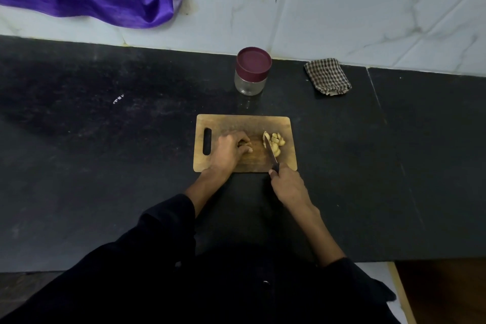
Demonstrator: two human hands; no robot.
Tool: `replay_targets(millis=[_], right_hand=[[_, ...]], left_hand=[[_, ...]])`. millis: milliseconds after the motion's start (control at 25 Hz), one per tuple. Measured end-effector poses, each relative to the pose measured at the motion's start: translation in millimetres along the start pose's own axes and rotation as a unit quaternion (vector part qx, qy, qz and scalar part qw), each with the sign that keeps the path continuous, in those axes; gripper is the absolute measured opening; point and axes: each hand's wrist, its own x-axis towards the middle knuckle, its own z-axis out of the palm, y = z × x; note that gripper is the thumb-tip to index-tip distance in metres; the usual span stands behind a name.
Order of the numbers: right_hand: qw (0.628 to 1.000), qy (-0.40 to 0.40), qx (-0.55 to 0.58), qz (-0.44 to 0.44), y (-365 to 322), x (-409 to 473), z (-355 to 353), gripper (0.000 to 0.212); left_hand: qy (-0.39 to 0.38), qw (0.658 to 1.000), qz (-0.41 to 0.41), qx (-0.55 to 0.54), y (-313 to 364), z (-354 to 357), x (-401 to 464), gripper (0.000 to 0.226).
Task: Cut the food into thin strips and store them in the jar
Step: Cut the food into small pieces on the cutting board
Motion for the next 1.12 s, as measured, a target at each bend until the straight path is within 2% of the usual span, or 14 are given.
replay_targets(millis=[240,440,640,880,1120], right_hand=[[0.999,-0.020,0.036,0.004,-2.9,-5.5,-3.5,0.028],[0.999,-0.040,0.007,0.005,-3.7,-5.5,0.4,0.029],[0.999,0.003,-0.032,-0.007,0.6,-3.3,-5.2,0.029],[0.999,-0.004,-0.044,-0.014,4.1,-1.1,-6.8,0.029],[1.000,-0.002,0.002,-0.029,9.8,-5.4,-3.3,0.023]], left_hand=[[0.000,1.000,0.011,-0.002,0.8,-1.8,-0.5,0.014],[-0.010,1.000,0.015,0.008,-0.3,-2.8,-1.1,0.016],[-0.023,1.000,0.005,0.010,0.7,-6.2,0.9,0.019],[-0.037,0.999,0.014,0.028,-2.5,-6.8,3.6,0.020],[-0.027,0.999,0.025,0.028,-5.4,-10.2,1.2,0.046]])
